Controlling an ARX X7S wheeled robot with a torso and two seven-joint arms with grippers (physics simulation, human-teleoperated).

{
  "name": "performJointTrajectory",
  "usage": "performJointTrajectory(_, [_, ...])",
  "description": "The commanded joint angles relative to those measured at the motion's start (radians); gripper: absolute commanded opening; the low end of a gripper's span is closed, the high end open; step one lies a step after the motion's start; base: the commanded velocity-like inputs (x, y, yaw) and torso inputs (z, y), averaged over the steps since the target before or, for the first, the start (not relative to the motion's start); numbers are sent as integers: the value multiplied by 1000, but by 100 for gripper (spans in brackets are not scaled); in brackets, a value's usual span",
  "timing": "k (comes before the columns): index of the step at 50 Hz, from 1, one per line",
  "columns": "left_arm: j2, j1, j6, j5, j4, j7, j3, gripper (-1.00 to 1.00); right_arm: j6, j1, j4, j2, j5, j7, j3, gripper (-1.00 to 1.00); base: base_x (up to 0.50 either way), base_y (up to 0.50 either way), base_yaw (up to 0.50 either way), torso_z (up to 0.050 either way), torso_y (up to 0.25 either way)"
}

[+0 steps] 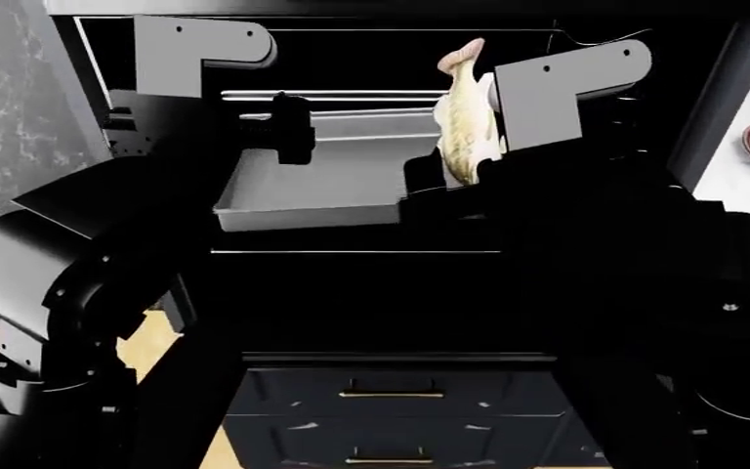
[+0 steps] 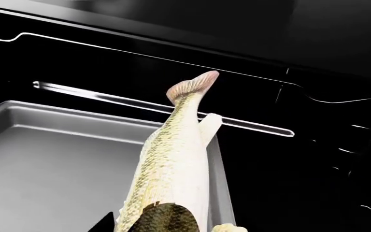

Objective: Place the fish on the top rack of the oven.

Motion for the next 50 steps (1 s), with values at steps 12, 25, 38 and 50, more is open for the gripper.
performJointTrajectory(12, [-4,12,12,-9,-4,-5,4,100,-17,-4,-4,5,-45,-20,2,-100,328,1,0,0,2])
performJointTrajectory(25, [-8,11,13,-17,-2,-10,3,100,-36,-6,-13,8,-67,-43,-13,-100,101,0,0,0,2])
performJointTrajectory(38, [-16,8,-9,-40,26,-17,-9,100,-34,68,140,-30,-133,-132,-80,-100,0,0,0,0,2])
performJointTrajectory(50, [-20,12,4,-40,16,-14,-1,100,-103,93,292,-64,-229,-252,-141,-100,0,0,0,0,1])
